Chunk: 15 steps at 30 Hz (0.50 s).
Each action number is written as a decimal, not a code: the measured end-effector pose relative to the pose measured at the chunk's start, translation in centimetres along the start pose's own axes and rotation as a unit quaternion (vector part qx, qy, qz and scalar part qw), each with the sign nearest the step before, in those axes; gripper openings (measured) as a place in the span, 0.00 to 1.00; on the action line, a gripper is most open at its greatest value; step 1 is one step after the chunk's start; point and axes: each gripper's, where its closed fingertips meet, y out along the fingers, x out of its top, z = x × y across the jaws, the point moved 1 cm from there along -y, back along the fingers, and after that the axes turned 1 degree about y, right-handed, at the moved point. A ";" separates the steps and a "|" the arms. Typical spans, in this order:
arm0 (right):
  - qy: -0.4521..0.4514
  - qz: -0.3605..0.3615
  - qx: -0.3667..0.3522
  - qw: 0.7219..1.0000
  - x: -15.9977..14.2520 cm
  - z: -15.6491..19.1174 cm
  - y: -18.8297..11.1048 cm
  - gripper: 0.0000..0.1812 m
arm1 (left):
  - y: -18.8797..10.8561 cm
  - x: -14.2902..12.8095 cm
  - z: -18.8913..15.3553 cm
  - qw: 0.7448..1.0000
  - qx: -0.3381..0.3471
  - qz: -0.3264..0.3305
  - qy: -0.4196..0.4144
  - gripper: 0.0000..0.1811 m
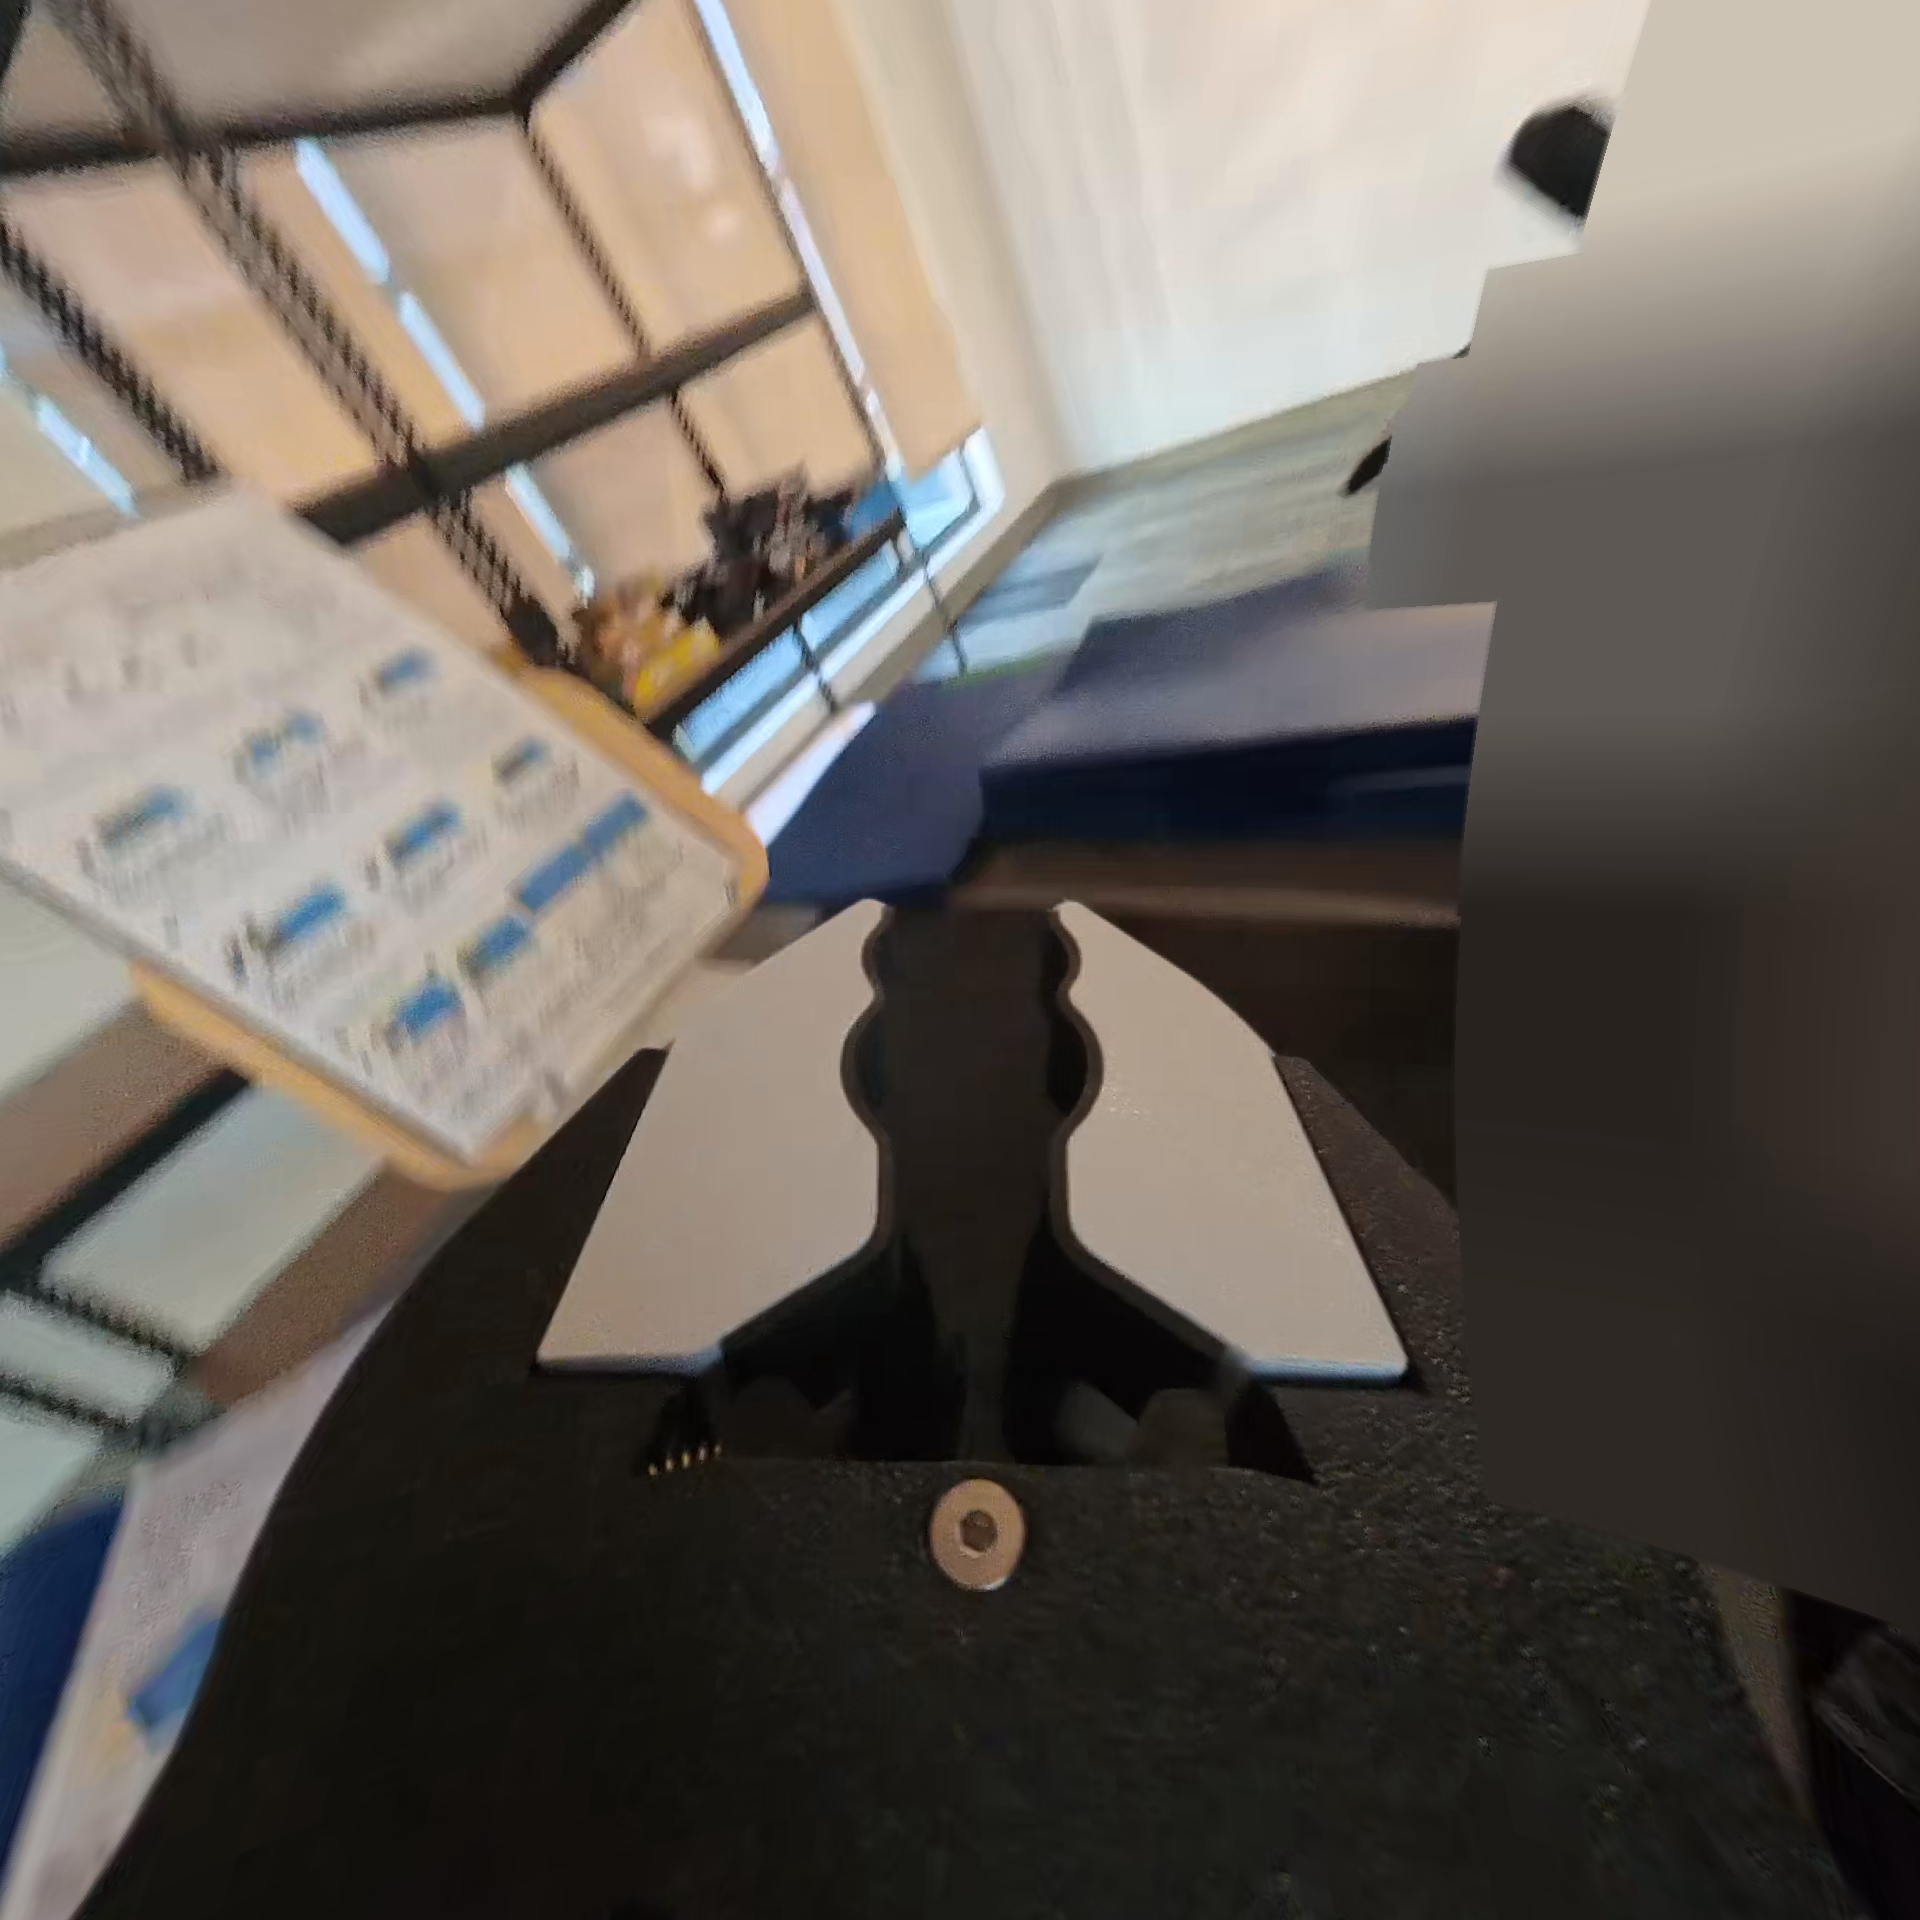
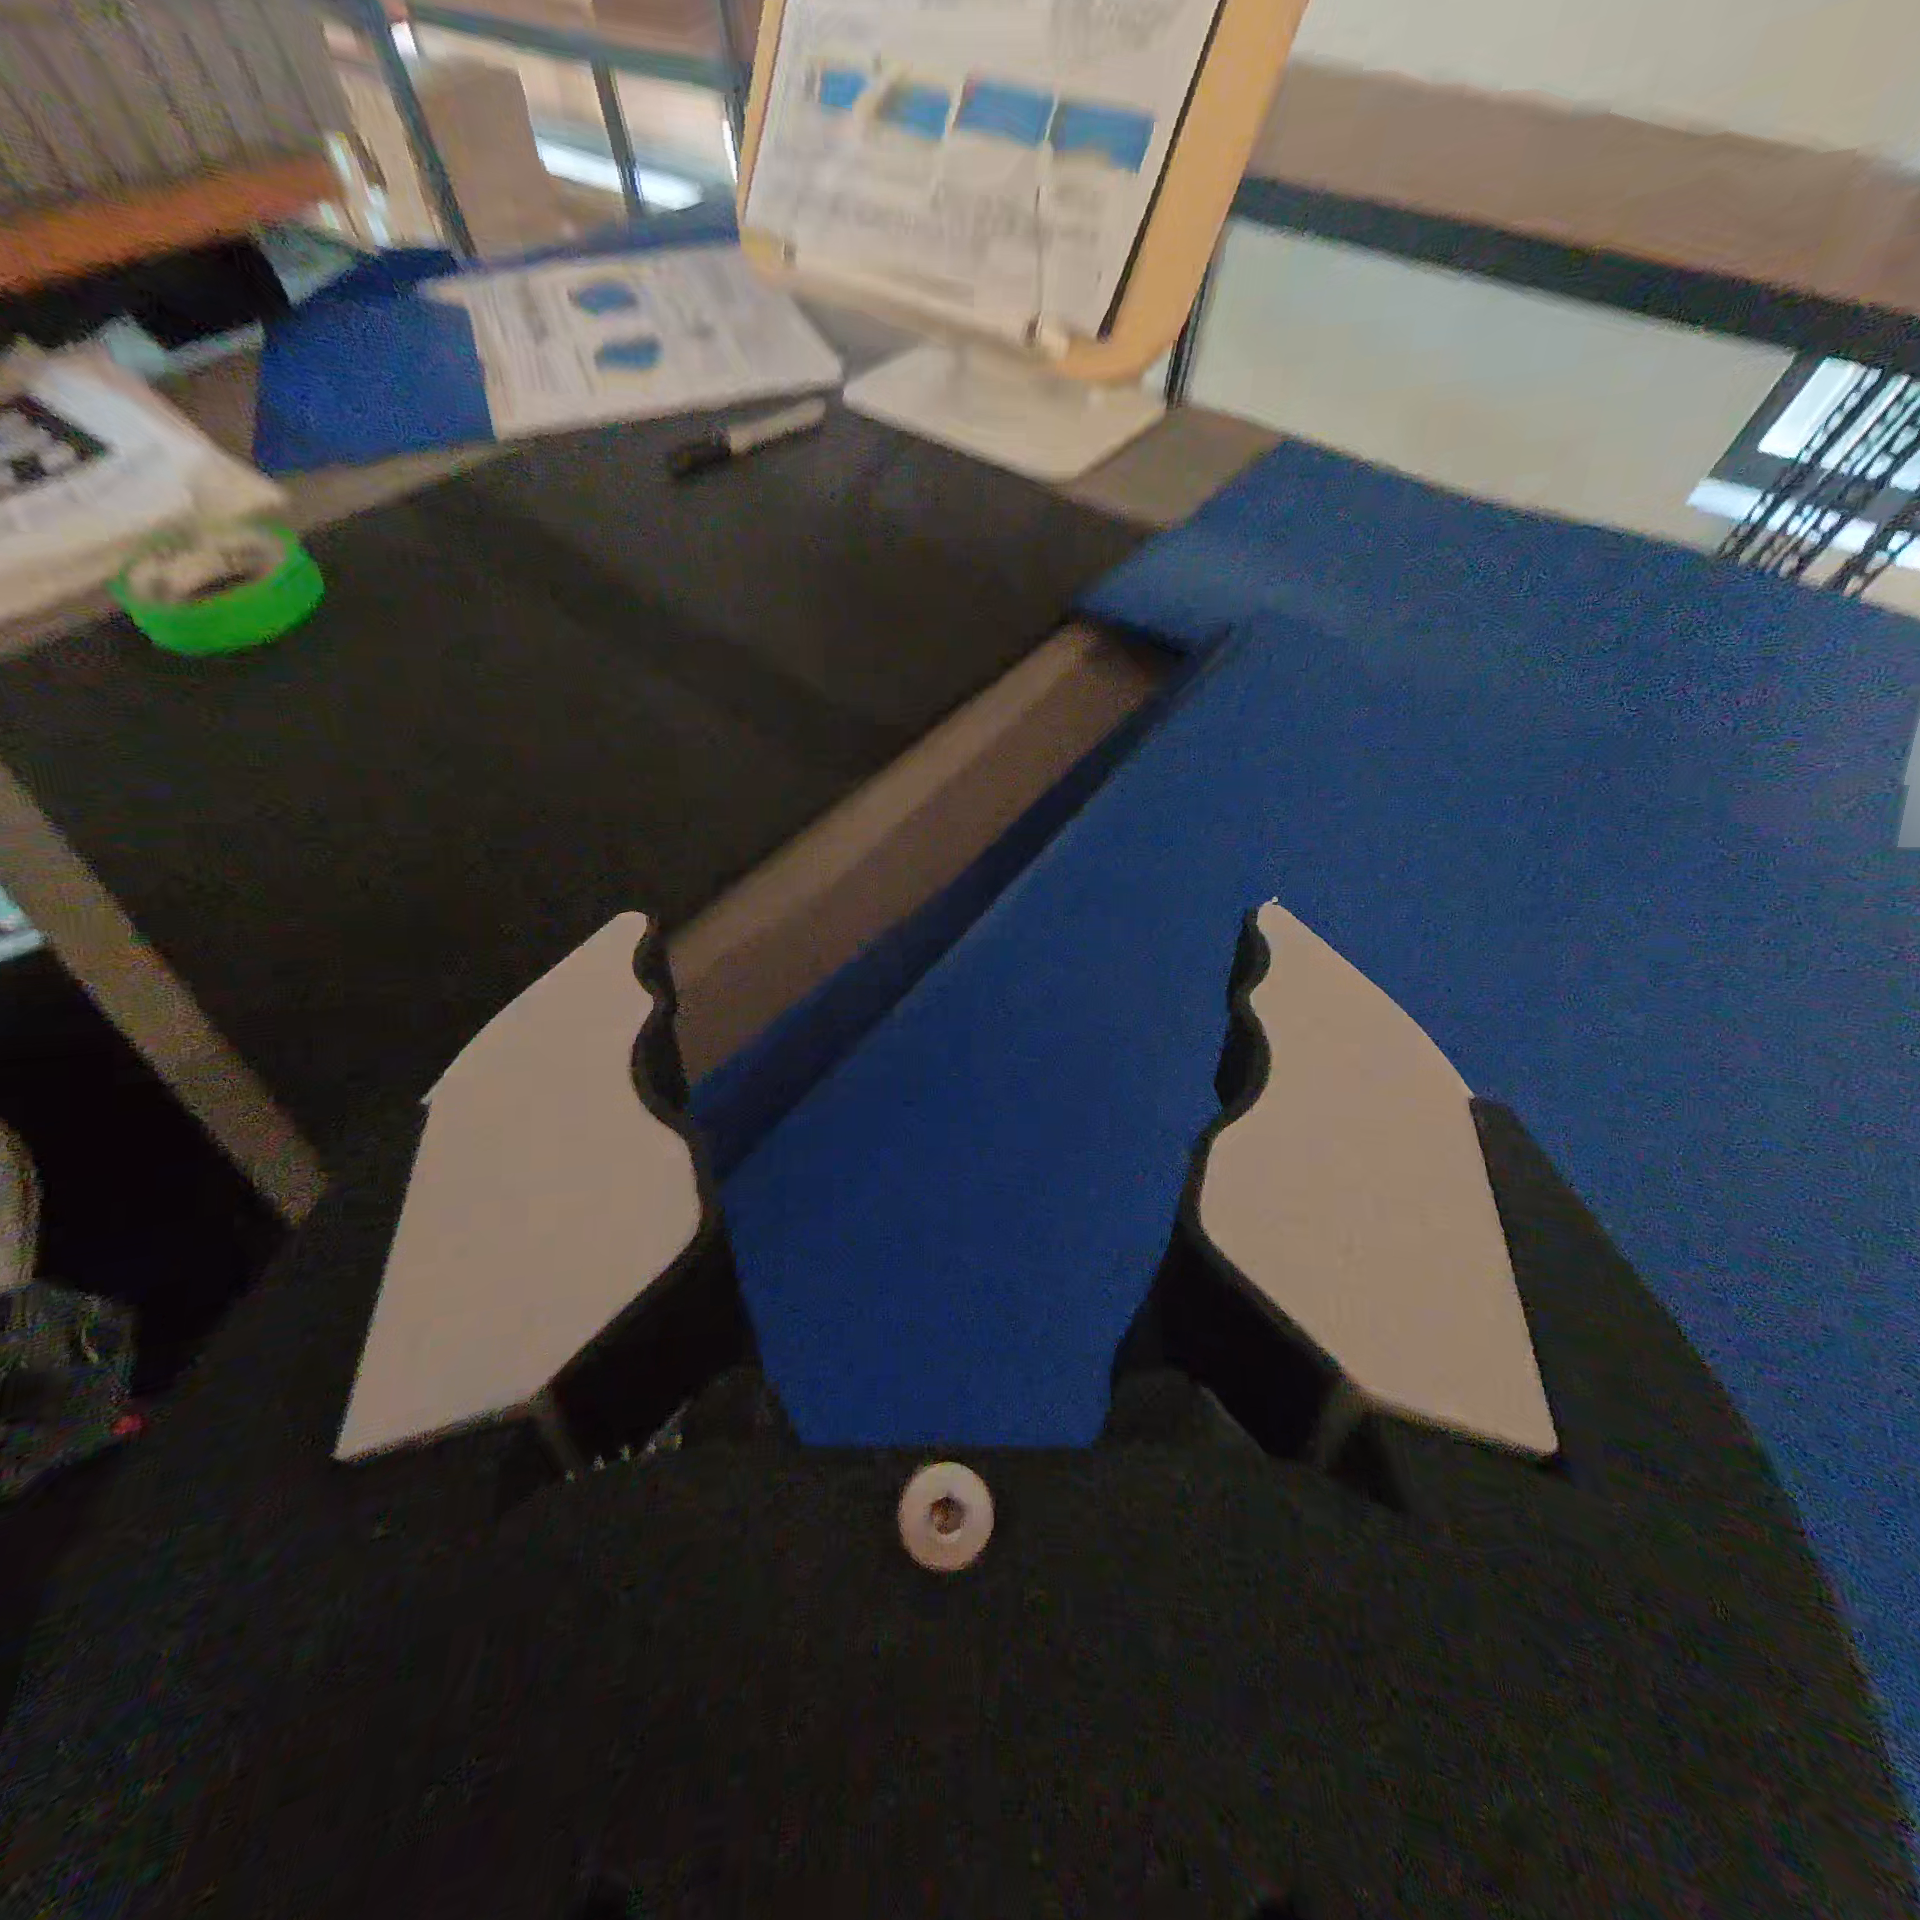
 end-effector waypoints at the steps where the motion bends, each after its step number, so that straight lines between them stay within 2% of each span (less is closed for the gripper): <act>1: -0.015 0.038 -0.009 0.999 -2.5 1.3 -0.7 0.57 | -1.4 -2.3 -1.6 1.000 0.011 0.018 -0.019 0.16; 4: -0.066 0.144 -0.042 0.987 -9.1 4.5 -1.3 0.61 | -3.8 -8.2 -7.4 0.995 0.002 0.062 -0.078 0.19; 7: -0.073 0.199 -0.048 0.976 -12.6 6.7 -0.6 0.62 | -4.6 -11.2 -11.8 0.992 -0.005 0.085 -0.087 0.22; 10: -0.064 0.247 -0.043 0.966 -15.1 7.9 0.4 0.68 | -4.5 -11.3 -14.4 0.994 -0.021 0.073 -0.073 0.22; 12: -0.088 0.259 -0.050 0.961 -15.2 8.5 0.7 0.65 | -4.0 -10.9 -15.7 0.995 -0.045 0.065 -0.062 0.22; 15: -0.086 0.220 -0.003 0.972 -13.8 11.8 1.6 0.57 | -3.4 -11.0 -17.0 0.994 -0.071 0.078 -0.030 0.23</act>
